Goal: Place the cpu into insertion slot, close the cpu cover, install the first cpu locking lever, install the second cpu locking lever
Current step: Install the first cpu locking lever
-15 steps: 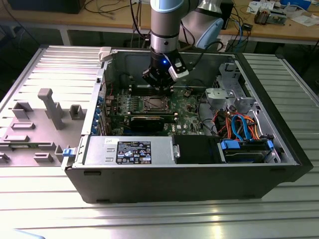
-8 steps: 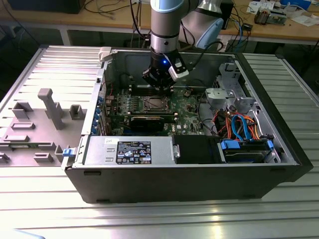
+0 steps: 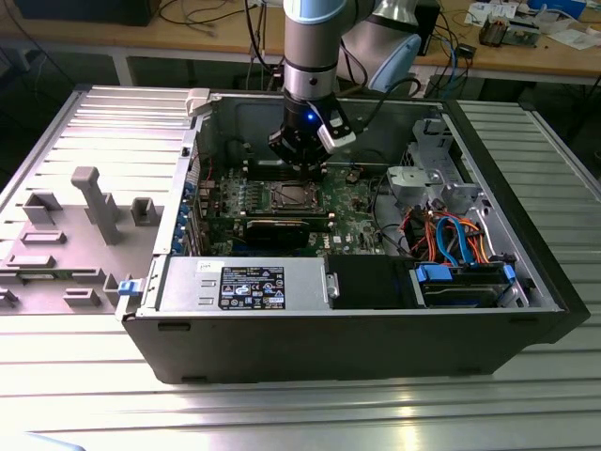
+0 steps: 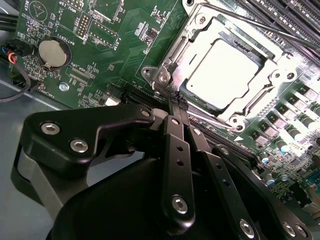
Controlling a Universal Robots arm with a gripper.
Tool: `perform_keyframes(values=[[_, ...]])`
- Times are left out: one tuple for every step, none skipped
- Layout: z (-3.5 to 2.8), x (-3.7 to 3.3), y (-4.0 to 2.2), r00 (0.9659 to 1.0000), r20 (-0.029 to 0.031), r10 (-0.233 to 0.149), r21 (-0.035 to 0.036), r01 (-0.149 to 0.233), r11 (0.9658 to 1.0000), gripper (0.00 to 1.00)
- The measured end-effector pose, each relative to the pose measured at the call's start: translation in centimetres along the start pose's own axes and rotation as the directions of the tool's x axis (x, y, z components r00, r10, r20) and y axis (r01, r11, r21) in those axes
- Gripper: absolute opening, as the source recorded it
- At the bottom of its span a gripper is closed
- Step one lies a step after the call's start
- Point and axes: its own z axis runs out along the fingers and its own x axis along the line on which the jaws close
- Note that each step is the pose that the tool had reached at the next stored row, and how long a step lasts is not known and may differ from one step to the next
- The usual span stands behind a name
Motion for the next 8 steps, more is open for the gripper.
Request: perform_keyframes(values=[[0.04,0.00,0.00,1.0000,-0.0001,0.000,0.0027,0.000,1.0000,0.11],[0.10,0.00,0.00,1.0000,-0.0005,0.000,0.0064,0.000,1.0000,0.11],[0.14,0.00,0.00,1.0000,-0.0008,0.000,0.0096,0.000,1.0000,0.11],[0.18,-0.01,-0.01,1.0000,-0.0010,0.000,0.0128,0.000,0.9999,0.11],[0.22,-0.02,0.00,1.0000,-0.0013,0.000,0.0159,0.000,0.9999,0.11],[0.24,-0.03,0.00,1.0000,-0.0015,0.000,0.0176,0.000,0.9998,0.11],[0.26,-0.04,-0.01,1.0000,-0.0017,0.000,0.0199,0.001,0.9998,0.11],[0.31,-0.05,-0.01,1.0000,-0.0020,-0.001,0.0227,0.001,0.9997,0.11]])
